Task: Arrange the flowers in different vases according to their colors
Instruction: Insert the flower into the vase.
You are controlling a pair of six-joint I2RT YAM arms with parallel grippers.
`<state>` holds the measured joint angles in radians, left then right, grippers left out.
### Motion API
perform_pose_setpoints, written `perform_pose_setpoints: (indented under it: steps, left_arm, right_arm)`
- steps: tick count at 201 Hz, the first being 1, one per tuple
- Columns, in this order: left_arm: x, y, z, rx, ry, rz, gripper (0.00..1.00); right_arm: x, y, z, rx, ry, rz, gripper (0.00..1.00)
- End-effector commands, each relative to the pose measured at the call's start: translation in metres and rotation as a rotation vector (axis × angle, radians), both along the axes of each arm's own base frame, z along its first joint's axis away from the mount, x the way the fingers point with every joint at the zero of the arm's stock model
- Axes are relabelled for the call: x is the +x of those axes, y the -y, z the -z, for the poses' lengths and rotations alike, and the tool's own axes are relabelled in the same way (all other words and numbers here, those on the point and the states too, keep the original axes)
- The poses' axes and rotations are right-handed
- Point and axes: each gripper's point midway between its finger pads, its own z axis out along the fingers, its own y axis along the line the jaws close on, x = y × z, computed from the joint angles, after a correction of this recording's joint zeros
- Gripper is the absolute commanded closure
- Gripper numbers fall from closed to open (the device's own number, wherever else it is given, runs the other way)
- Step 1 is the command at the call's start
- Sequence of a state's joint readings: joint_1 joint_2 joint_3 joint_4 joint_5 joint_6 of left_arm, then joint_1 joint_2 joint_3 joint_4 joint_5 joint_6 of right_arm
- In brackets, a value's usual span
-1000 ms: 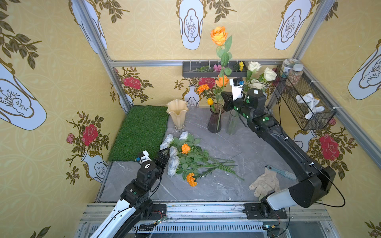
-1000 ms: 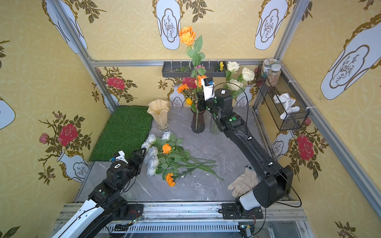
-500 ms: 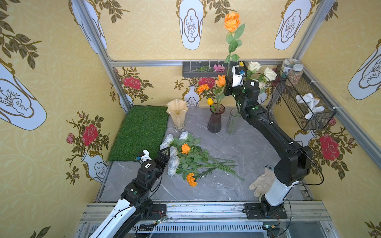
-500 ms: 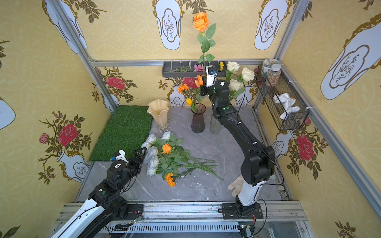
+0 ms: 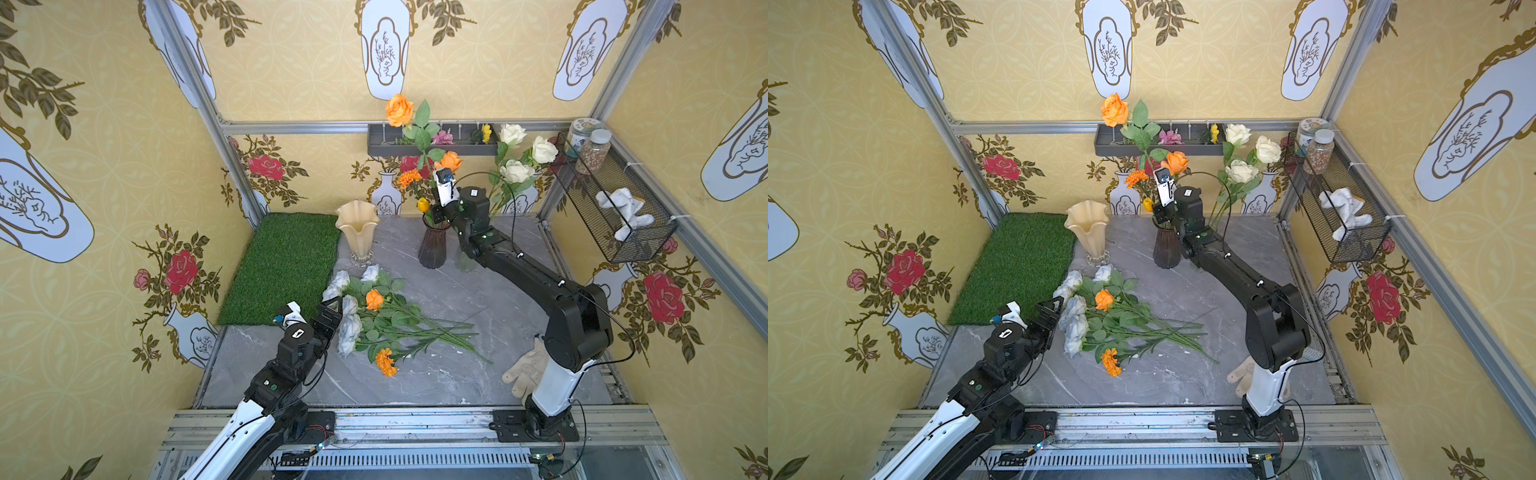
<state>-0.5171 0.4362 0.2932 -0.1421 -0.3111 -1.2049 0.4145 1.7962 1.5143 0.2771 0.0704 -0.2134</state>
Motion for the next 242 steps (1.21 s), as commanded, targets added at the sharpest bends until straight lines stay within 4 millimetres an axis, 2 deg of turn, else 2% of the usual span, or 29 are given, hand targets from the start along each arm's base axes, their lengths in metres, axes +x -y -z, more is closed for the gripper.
perform_pose_setpoints:
  steps: [1,14,34,44,88,117,136,162,181,216,242]
  left_arm:
    - [0.002,0.0,-0.005,-0.002,0.028,0.001,0.0]
    - [0.002,0.001,-0.005,-0.005,0.029,0.001,0.0]
    - [0.002,0.0,-0.005,-0.005,0.031,0.0,0.0]
    - [0.001,0.0,-0.005,-0.006,0.031,0.002,0.0]
    - [0.0,0.0,-0.005,-0.015,0.038,-0.001,0.0]
    - [-0.001,-0.001,-0.008,-0.026,0.052,0.002,0.0]
    - [-0.003,-0.001,-0.01,-0.03,0.063,0.005,0.0]
    - [-0.006,-0.003,-0.013,-0.034,0.08,0.008,0.0]
    - [-0.008,-0.002,-0.014,-0.04,0.09,0.017,0.0]
    - [-0.007,0.004,-0.016,-0.029,0.099,0.055,0.0]
    - [-0.004,0.014,-0.017,0.007,0.074,0.115,0.0]
  right_arm:
    - [-0.001,0.01,-0.015,0.032,0.043,0.057,0.95]
    - [-0.001,0.014,-0.015,0.043,0.03,0.071,0.87]
    - [-0.004,0.021,-0.019,0.057,0.023,0.106,0.49]
    - [-0.005,0.022,-0.021,0.059,0.018,0.113,0.38]
    - [-0.022,0.028,-0.043,0.088,-0.034,0.118,0.28]
    - [-0.047,0.032,-0.05,0.129,-0.094,0.121,0.27]
    - [-0.068,0.039,-0.045,0.177,-0.183,0.127,0.27]
    - [-0.104,0.05,-0.023,0.267,-0.355,0.146,0.28]
    - [-0.133,0.046,0.005,0.328,-0.505,0.117,0.29]
    - [-0.185,0.016,0.078,0.311,-0.808,0.093,0.28]
    - [-0.232,-0.028,0.122,0.189,-0.878,0.068,0.29]
